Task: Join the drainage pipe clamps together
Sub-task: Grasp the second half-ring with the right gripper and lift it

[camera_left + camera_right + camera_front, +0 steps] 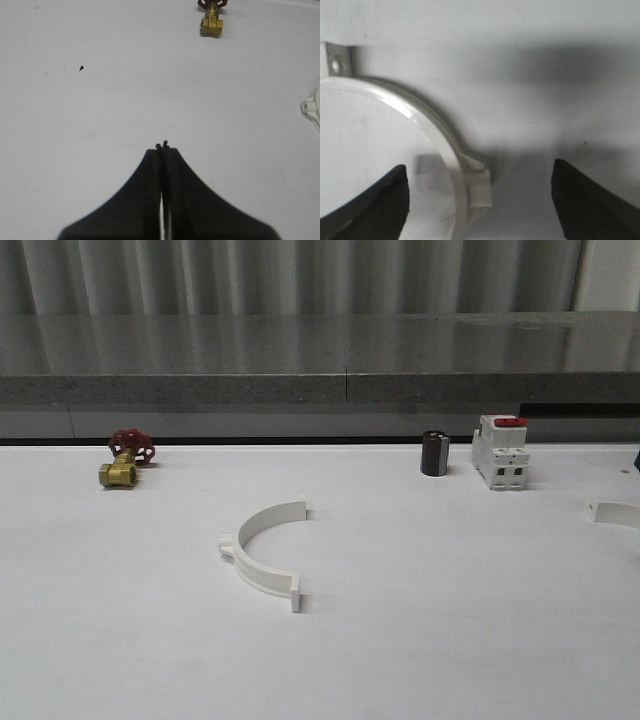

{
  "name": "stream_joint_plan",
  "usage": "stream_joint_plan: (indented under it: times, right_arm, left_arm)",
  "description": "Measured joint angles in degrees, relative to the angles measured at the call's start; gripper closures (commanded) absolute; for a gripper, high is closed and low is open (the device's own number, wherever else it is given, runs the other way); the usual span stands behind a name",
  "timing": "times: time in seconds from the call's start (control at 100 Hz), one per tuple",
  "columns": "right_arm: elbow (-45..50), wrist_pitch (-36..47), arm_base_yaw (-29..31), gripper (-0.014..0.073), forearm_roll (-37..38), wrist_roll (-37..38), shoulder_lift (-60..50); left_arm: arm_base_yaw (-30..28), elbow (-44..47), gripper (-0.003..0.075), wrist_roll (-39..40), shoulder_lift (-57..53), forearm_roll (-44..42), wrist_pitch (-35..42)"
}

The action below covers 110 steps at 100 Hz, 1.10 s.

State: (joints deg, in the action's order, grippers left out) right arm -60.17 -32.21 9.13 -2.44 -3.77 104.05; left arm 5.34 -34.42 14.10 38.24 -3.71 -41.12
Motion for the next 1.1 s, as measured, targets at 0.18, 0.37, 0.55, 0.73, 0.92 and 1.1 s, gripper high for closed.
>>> stream_joint_plan:
  times: [0.18,0.37,0.55,0.73,0.92,1.1]
  right_arm:
    - [-0.2,0.2,0.0,0.0010,-0.2,-0.1,1.6]
    - [-0.3,0.3,0.0,0.0140,-0.4,-0.2,1.7]
    - [-0.3,-0.2,0.0,0.0505,-0.5,-0.4,1.7]
    - [-0.4,-1.0,0.0,0.0640,-0.6,-0.4,1.7]
    - [-0.4,-1.1,0.0,0.0640,-1.0,-0.4,1.7]
    - [-0.4,-2.7,-4.0,0.0639,-1.8,0.0,0.8]
  left_arm:
    - [0.0,0.0,0.0740,0.0,0.0,0.0,0.0]
    - [0.0,0.0,0.0740,0.0,0.0,0.0,0.0]
    - [0.0,0.0,0.0740,0.0,0.0,0.0,0.0]
    - [0.0,0.0,0.0740,0.0,0.0,0.0,0.0]
    - [0.0,0.0,0.0740,0.0,0.0,0.0,0.0]
    - [0.0,0.0,0.0740,0.0,0.0,0.0,0.0]
